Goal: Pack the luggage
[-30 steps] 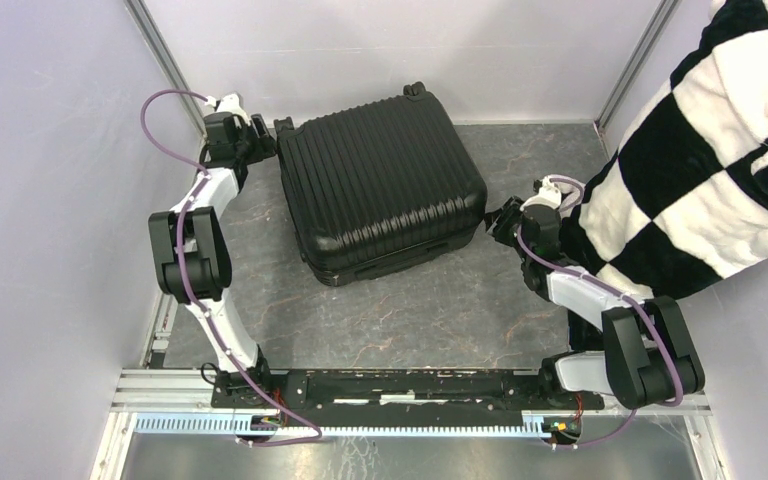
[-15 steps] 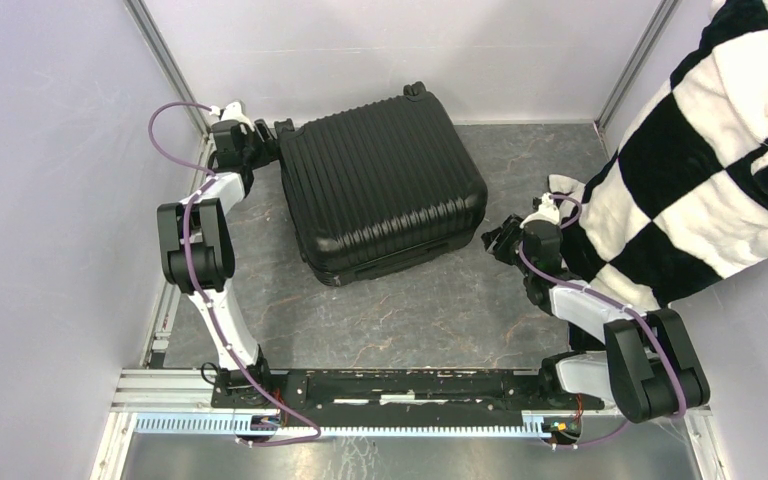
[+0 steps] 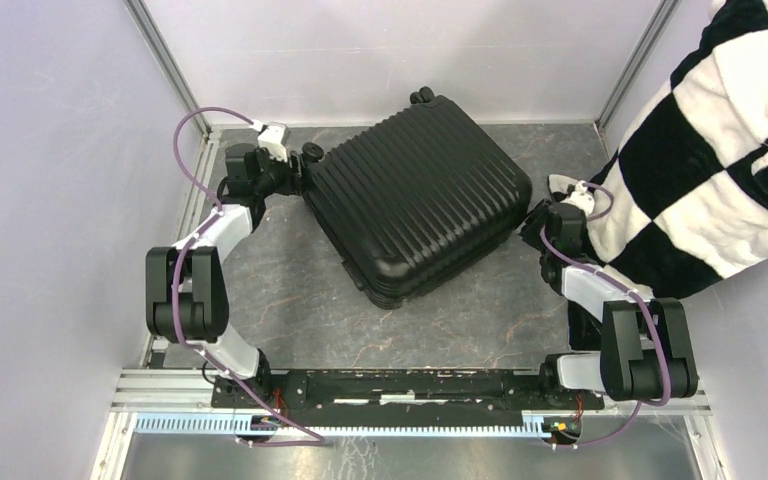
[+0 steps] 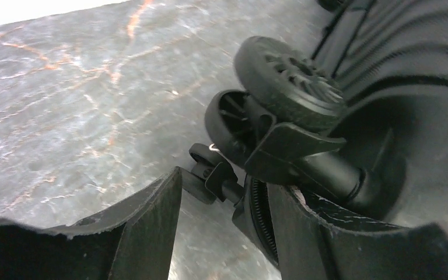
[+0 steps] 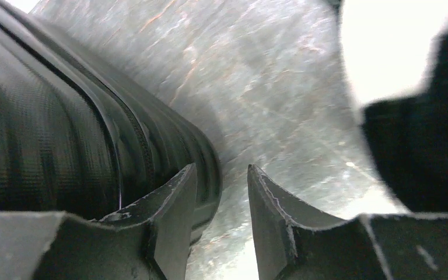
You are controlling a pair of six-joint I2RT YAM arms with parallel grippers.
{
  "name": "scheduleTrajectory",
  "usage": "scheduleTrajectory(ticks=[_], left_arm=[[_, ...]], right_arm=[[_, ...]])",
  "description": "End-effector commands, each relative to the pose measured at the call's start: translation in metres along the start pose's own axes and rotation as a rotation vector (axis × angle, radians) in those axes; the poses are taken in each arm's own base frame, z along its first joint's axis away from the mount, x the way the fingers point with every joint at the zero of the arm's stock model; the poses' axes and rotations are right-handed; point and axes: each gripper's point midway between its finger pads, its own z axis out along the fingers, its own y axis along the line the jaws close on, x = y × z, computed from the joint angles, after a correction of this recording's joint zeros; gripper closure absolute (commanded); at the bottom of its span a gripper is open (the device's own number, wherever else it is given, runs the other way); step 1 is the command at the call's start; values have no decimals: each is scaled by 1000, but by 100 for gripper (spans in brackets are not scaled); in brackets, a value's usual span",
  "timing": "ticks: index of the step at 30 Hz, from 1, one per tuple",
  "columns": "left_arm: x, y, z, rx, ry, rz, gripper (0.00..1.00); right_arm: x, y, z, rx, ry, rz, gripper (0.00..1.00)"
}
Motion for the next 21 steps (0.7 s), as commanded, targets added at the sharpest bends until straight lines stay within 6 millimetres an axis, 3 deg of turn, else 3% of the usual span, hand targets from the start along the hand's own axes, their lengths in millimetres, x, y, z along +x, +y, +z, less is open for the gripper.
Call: scheduleTrajectory(ticks=[1,6,11,17,21], left_arm=[[54,-130,-47,493,193,120,37],[84,-133,-92,537,315,246,36],[70,-116,-125,487,339,480,30],[26,-76,-124,326,298,779,10],[21,-63,-121,316,332,907,2]], right_arm=[[-20,32,-5,-133,-18,35,54],[-11,31,1,-134,15,74,53],[2,23,5,-117,41,90,53],[4,33,8,-161,60,107,53],[1,54,19,-241,105,92,52]])
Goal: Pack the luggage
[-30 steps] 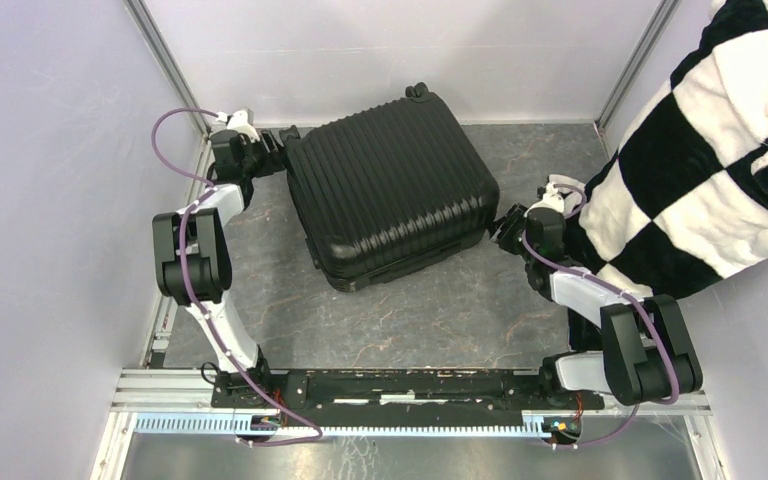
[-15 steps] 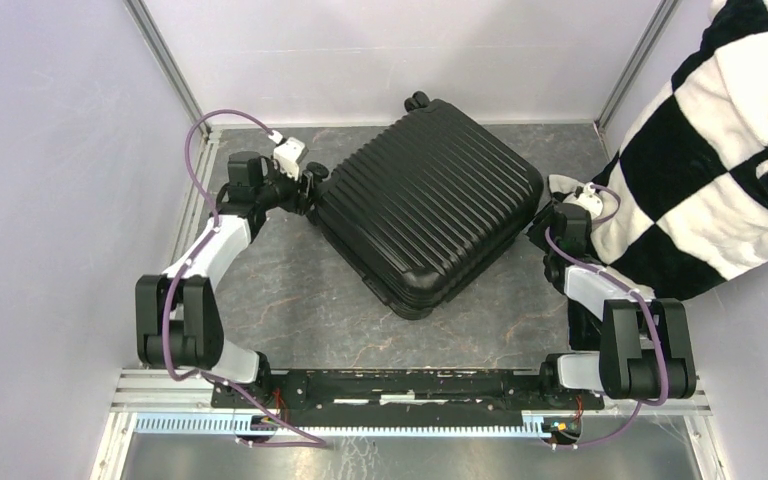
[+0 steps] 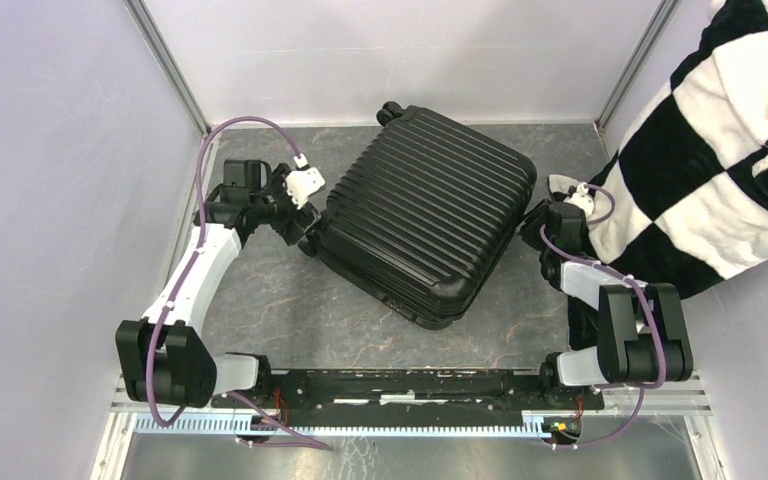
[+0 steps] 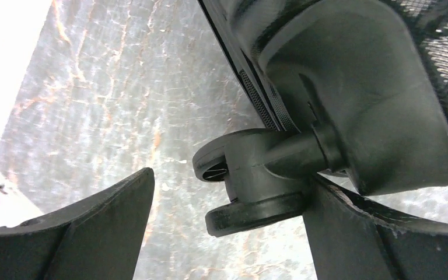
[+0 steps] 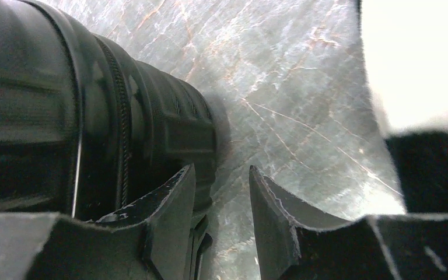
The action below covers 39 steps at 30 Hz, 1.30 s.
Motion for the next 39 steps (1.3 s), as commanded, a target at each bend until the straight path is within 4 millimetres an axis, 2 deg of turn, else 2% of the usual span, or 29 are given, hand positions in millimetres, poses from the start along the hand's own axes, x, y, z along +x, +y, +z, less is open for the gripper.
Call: scheduleTrajectory(ticks=[1,5,8,12,16,19,22,24,26,30,33,37,39], left_arm=[[1,6,-9,45,66,244,1],[0,-6,-12,110,46,372,0],[-6,-1,-15,110,50,398,0],[-4,5,-27,111,106,459,1],[-1,-7,-37,153,105,489,9],[3,-26,-42,237,104,455,18],[3,-31,-50,272,125,438,25],[0,-24,-59,258,127,437,26],[-4,-14,-71,242,112,444,22],[-5,15,-94,204,92,432,11],[1,26,-89,190,102,423,4],[7,32,-68,174,80,424,0],[8,41,-57,147,73,425,0]], right_arm=[[7,76,5,-295,124,19,53],[5,108,12,-364,150,-30,53],[8,126,19,-381,168,-55,53],[3,133,32,-370,158,-60,53],[-1,139,42,-379,153,-78,52],[1,134,40,-371,145,-109,50],[4,109,32,-317,132,-126,48],[6,88,22,-281,121,-109,46],[10,71,11,-260,105,-90,45],[24,59,-5,-264,122,-88,44],[33,61,-14,-297,136,-69,44],[45,71,-23,-346,170,-91,44],[50,76,-25,-367,188,-96,44]])
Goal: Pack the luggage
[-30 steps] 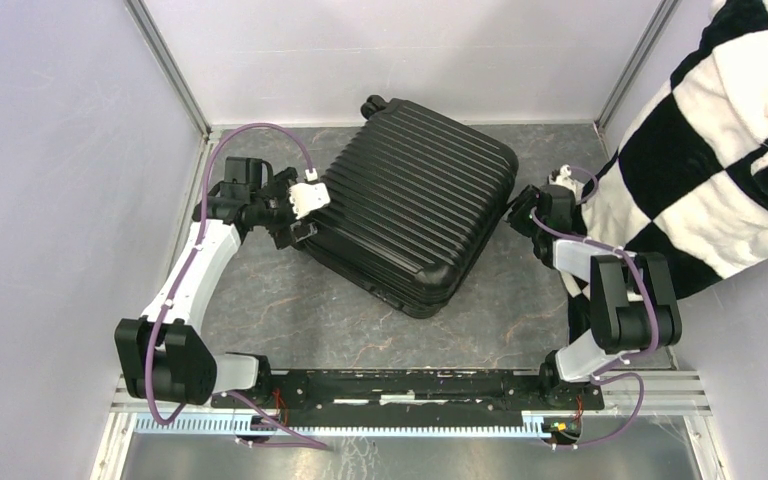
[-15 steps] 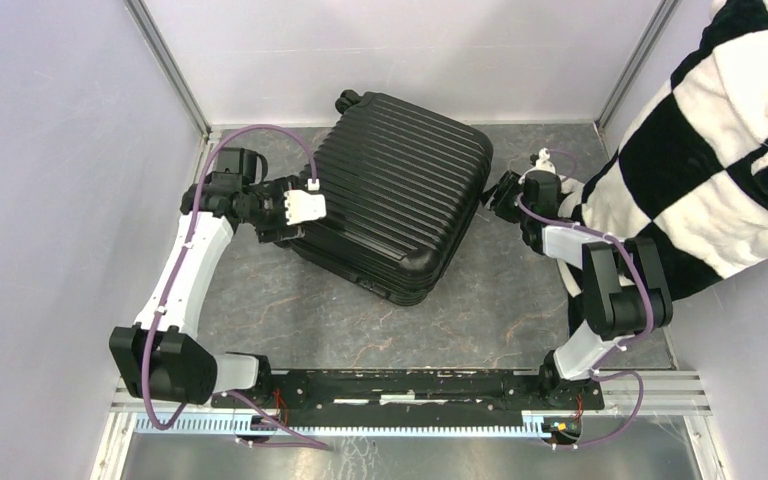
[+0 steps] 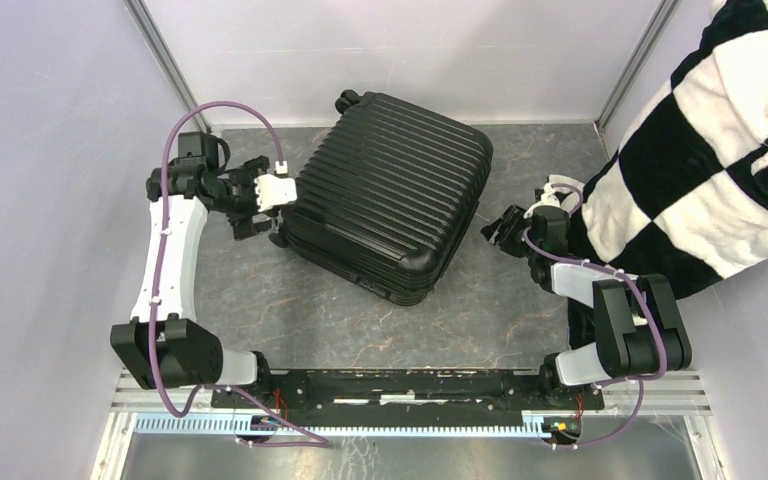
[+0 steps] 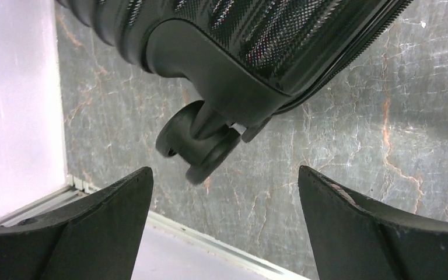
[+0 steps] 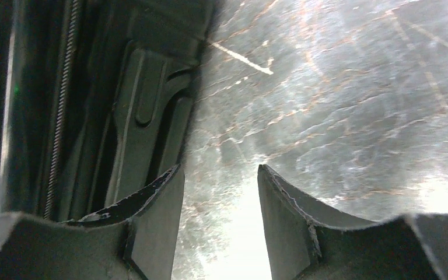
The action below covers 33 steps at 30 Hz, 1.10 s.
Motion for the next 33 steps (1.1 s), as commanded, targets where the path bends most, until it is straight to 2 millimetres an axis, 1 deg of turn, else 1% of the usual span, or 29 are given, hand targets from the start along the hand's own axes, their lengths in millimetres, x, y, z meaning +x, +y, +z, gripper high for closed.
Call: scheduleTrajectory(ticks=[1,5,7,8,10,12,14,17,20,21,23,24,26,27,28,29,30,31,32,33], left_arm=[[0,18,21,-36,-51,42,0],[-1,29,36,-53,-59,49,0],[-1,33,45,-66,-53,76,0],[-2,38,48,-89,-53,97,0],[-5,38,55,-97,-52,129,0],[-4,32,64,-73,-34,156,1],[-5,22,73,-25,-16,180,7],[-1,8,76,39,9,155,22],[-3,-7,70,88,6,126,38],[-4,-12,66,98,2,119,43],[-8,-24,59,108,-10,112,48],[-10,-27,55,97,-11,110,50],[-11,-28,46,56,-1,113,55],[-11,-27,43,40,6,109,58],[-12,-25,40,20,9,93,62],[-14,-20,38,-4,7,85,66],[-16,-16,35,-27,4,69,68],[-19,-10,32,-50,-3,55,70],[-23,-5,29,-76,-11,31,73],[-26,2,26,-102,-19,29,76]], right_arm=[[-10,32,-3,-118,-32,-30,44],[-13,41,4,-144,-13,-29,43],[-17,46,10,-156,-10,-23,43],[-19,49,13,-162,-8,-22,44],[-22,56,18,-178,-7,-18,44],[-25,65,24,-205,1,-19,44],[-30,78,32,-232,8,-28,44],[-41,92,47,-262,16,-30,45],[-57,111,58,-296,1,-41,46],[-59,117,62,-309,6,-52,46],[-66,130,68,-331,7,-82,46],[-67,131,69,-331,8,-96,46],[-66,126,65,-321,-9,-119,45],[-66,120,62,-306,-23,-136,44],[-64,109,57,-280,-32,-153,43],[-55,94,53,-243,-26,-160,43],[-52,82,47,-214,-37,-161,42],[-43,63,38,-179,-45,-154,42],[-42,51,29,-153,-72,-150,41],[-31,33,21,-115,-71,-144,41]])
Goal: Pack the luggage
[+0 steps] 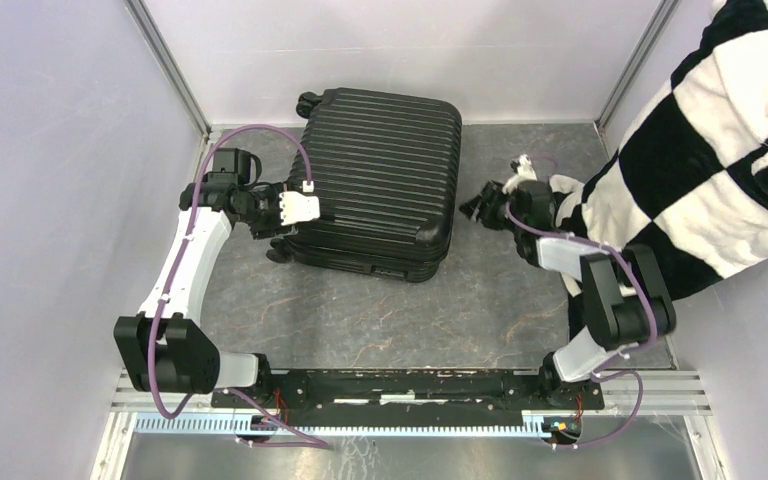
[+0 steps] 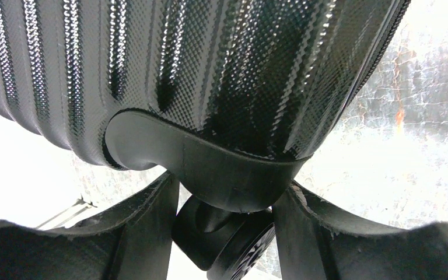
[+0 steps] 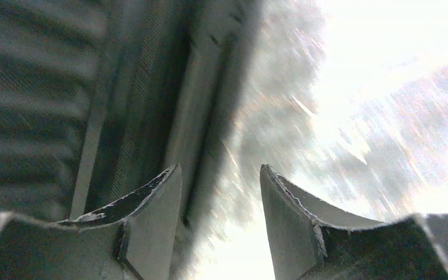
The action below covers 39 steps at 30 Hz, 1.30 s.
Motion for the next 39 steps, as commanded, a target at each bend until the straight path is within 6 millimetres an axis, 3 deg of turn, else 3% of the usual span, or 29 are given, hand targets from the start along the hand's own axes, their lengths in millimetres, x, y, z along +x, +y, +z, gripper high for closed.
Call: scheduleTrajectory(ticks=[1,5,9,15,19,22,24,29,37,39], left_arm=[[-27,24,-27,-133,-69,-77,77],[-34,37,-34,-202,-102,-99,84],[-35,46,-35,-251,-108,-138,92],[-29,60,-36,-319,-92,-176,97],[-25,65,-34,-344,-81,-186,98],[-22,67,-34,-358,-68,-194,98],[-21,68,-34,-362,-62,-193,98],[-15,70,-36,-378,-34,-181,98],[-14,70,-39,-383,-28,-176,98],[-13,69,-40,-384,-24,-170,98]], right_arm=[[20,-44,-50,104,-81,-42,41],[42,-67,-88,165,-141,-76,41],[53,-59,-106,88,-194,-173,42],[72,-6,-119,-236,-185,-258,40],[73,38,-126,-467,-190,-292,37],[78,61,-127,-580,-173,-317,34],[84,66,-128,-605,-173,-338,29],[88,62,-124,-598,-174,-383,25],[80,63,-102,-633,-154,-427,25],[69,66,-102,-654,-190,-421,24]])
